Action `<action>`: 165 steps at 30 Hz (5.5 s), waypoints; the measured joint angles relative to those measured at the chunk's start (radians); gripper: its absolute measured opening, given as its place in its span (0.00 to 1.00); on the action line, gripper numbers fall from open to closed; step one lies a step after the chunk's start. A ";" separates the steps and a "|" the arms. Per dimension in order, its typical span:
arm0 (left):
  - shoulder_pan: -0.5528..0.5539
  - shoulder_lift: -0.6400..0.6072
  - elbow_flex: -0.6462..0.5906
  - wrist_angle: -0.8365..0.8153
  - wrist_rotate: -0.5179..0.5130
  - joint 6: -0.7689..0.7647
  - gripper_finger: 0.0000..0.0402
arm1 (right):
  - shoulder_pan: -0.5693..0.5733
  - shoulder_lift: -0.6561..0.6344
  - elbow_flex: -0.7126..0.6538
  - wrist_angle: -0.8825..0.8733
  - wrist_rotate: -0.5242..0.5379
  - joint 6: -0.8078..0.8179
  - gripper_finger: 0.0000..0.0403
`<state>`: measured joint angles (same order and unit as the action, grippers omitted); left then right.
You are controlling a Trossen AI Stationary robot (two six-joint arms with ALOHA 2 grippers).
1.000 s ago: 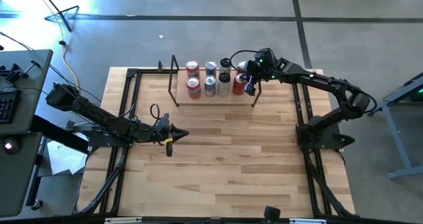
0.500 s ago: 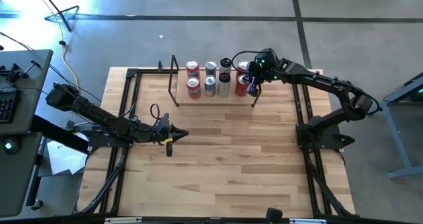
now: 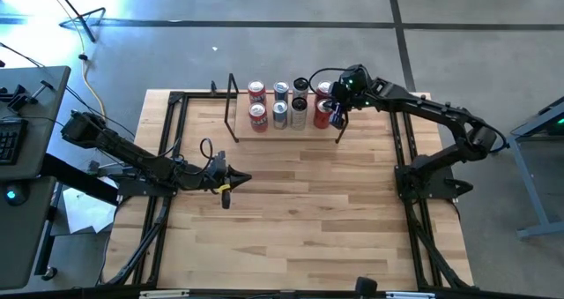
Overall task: Place canned beverage on shelf
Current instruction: Put the red black soda can on the shelf aligned with the other red black soda can, then return to Home Position
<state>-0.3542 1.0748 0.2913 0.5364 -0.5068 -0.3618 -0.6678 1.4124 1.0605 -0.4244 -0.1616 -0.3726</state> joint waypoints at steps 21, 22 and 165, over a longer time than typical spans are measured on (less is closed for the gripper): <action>0.000 0.000 0.000 0.000 -0.001 0.021 0.01 | 0.000 -0.032 -0.001 -0.007 0.011 -0.010 0.00; 0.000 0.000 0.000 0.000 -0.001 0.025 0.01 | 0.000 -0.042 -0.001 -0.010 0.011 -0.010 0.00; 0.262 -1.067 -0.277 -0.495 0.285 -0.021 0.01 | 0.410 -1.396 -1.052 0.472 0.348 0.313 0.00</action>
<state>-0.0921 0.0078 0.0143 0.0414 -0.2222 -0.3828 -0.2573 0.0167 0.0090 0.0475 0.1867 -0.0597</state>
